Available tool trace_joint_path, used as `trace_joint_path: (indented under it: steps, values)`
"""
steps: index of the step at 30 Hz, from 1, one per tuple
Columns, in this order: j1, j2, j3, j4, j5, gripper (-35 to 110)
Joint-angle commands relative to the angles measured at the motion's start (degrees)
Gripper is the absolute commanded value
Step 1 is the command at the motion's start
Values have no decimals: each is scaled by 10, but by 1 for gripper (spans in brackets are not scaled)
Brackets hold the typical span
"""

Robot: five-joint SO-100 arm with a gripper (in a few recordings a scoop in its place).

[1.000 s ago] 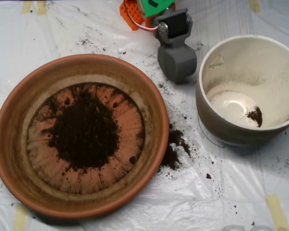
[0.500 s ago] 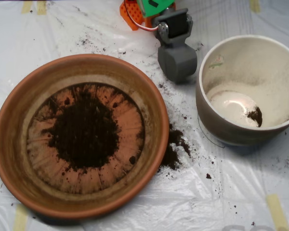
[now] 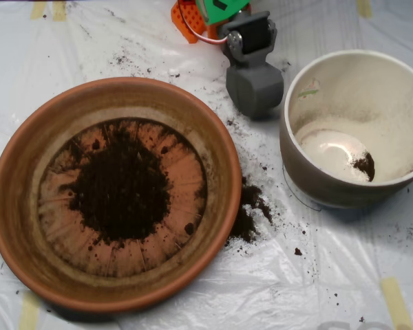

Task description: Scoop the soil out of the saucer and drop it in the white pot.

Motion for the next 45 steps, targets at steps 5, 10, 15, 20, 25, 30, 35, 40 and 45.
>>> trace_joint_path:
  steps: [5, 10, 15, 20, 25, 30, 35, 40, 45]
  values:
    - [11, 40, -34, 1, 4, 5]
    - [39, 40, -89, 18, 31, 11]
    - [62, 40, -146, 33, 40, 14]
    - [111, 40, -156, 6, 41, 21]
    - [158, 15, -143, -18, 69, 29]
    - [192, -104, -203, -39, 96, 31]
    - [220, -268, -288, -48, 114, 30]
    - [258, -426, -372, -53, 125, 32]
    - [313, -590, -480, -49, 127, 35]
